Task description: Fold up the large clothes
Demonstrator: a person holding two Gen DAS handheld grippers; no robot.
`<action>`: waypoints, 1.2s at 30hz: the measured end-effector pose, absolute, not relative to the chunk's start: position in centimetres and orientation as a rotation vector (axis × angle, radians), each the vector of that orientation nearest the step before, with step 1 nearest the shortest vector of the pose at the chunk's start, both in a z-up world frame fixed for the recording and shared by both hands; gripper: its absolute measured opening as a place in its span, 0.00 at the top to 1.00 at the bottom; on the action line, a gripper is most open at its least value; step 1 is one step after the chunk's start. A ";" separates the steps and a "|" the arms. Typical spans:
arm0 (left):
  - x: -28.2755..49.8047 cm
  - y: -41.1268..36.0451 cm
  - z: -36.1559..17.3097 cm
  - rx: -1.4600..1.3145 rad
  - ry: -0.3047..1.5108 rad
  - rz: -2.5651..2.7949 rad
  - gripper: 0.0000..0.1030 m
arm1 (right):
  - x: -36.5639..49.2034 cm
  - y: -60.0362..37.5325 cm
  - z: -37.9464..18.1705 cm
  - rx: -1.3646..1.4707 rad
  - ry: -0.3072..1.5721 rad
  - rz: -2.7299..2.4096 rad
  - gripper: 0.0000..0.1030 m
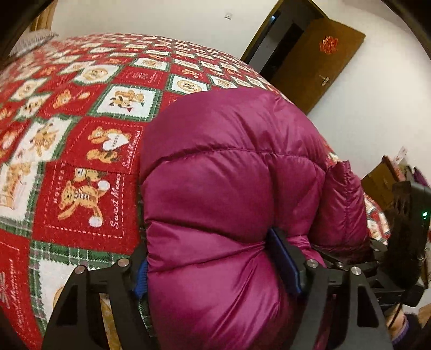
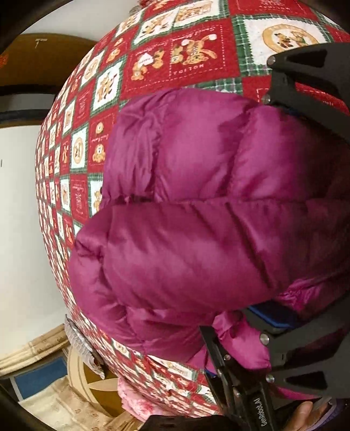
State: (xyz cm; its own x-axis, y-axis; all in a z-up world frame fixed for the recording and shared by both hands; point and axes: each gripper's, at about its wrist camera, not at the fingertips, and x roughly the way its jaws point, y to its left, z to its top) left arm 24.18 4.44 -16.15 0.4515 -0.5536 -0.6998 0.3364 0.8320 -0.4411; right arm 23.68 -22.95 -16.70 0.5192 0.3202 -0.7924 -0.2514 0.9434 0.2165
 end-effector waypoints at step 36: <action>18.6 3.6 -9.8 -0.128 0.824 -0.596 0.55 | 16.5 -22.2 -10.8 0.062 0.859 0.195 0.62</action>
